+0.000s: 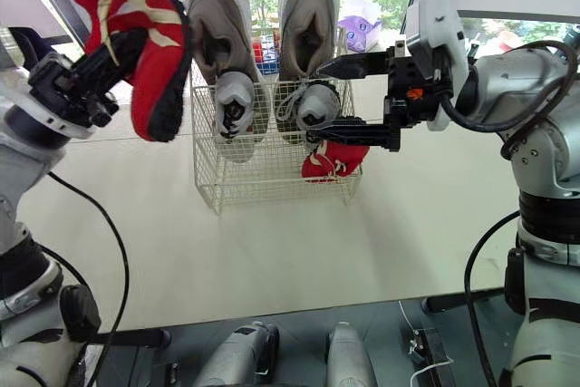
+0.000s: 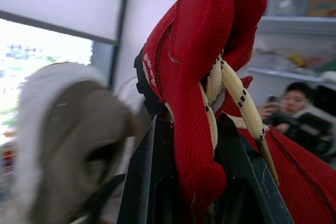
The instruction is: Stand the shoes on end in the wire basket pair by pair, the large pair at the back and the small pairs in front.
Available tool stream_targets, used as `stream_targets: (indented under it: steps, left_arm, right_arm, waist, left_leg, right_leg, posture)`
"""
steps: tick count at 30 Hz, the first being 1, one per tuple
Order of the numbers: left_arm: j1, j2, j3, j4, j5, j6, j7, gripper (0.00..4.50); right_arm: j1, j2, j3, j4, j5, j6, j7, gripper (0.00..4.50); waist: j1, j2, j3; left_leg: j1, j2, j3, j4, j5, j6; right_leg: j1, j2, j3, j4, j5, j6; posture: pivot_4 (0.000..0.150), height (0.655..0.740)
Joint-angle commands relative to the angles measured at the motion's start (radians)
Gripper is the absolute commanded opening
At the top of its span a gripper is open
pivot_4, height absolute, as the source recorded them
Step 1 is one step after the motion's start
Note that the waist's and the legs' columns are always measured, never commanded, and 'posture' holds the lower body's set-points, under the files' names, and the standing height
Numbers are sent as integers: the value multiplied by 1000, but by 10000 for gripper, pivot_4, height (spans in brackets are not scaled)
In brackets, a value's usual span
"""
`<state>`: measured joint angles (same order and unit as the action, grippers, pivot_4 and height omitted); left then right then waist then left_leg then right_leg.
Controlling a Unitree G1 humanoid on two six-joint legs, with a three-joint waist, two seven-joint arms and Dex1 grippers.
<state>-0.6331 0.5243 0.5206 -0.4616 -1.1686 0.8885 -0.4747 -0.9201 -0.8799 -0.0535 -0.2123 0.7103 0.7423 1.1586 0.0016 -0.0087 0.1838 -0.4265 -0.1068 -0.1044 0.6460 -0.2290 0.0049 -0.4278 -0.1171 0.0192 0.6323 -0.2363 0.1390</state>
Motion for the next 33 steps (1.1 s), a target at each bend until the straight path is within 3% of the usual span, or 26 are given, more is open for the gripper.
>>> stream_targets:
  steps: [1,5,8,12,22,27,30,33]
  left_arm:
    - [39,-18,-120,-69,110,-117,-32,2369]
    - [121,-43,-288,-63,449,-415,-88,2369]
    - [168,-118,-353,-27,688,-618,28,2369]
    - [248,-153,-450,-7,952,-864,74,2369]
    - [364,-240,-537,159,1270,-1251,219,2369]
    - [402,-274,-568,280,1555,-1384,426,2369]
    - [413,-295,-594,338,1641,-1424,507,2369]
    - [432,-303,-610,378,1648,-1454,538,2369]
  right_arm:
    - [-39,-15,-14,-12,-4,-9,6,45000]
    - [-49,-18,-10,-21,0,10,0,45000]
    - [-57,-14,-6,-25,4,25,-6,45000]
    - [-71,-4,14,-15,-9,13,0,45000]
    - [-134,13,59,23,-38,2,25,45000]
    - [-135,3,59,13,-33,15,40,45000]
    - [-139,0,60,17,-37,15,45,45000]
    - [-154,9,69,26,-44,17,42,45000]
  waist:
    - [3,0,0]
    - [8,0,0]
    - [12,0,0]
    - [11,0,0]
    - [12,0,0]
    - [13,0,0]
    - [16,1,-1]
    - [16,5,-4]
  left_leg:
    - [0,-1,1,0,0,0]
    - [0,-1,2,0,0,1]
    - [0,-1,3,0,0,1]
    - [0,-1,3,0,-1,1]
    - [0,-1,4,0,-1,2]
    - [0,-1,4,0,-1,2]
    - [0,-1,4,1,-1,2]
    - [1,-1,4,1,-1,2]
  right_leg:
    - [0,0,0,0,0,0]
    - [1,0,1,-1,0,0]
    - [1,-1,2,-2,0,0]
    - [1,-1,2,-3,0,-1]
    - [1,-1,2,-2,0,-1]
    - [1,-1,2,-2,0,-1]
    - [1,-1,1,-2,0,0]
    - [1,-1,1,-1,0,0]
  posture:
    - [1500,7400]
    - [1500,7400]
    - [1500,7400]
    - [1500,7400]
    - [1500,7400]
    - [1500,7400]
    - [1500,7400]
    - [1500,7400]
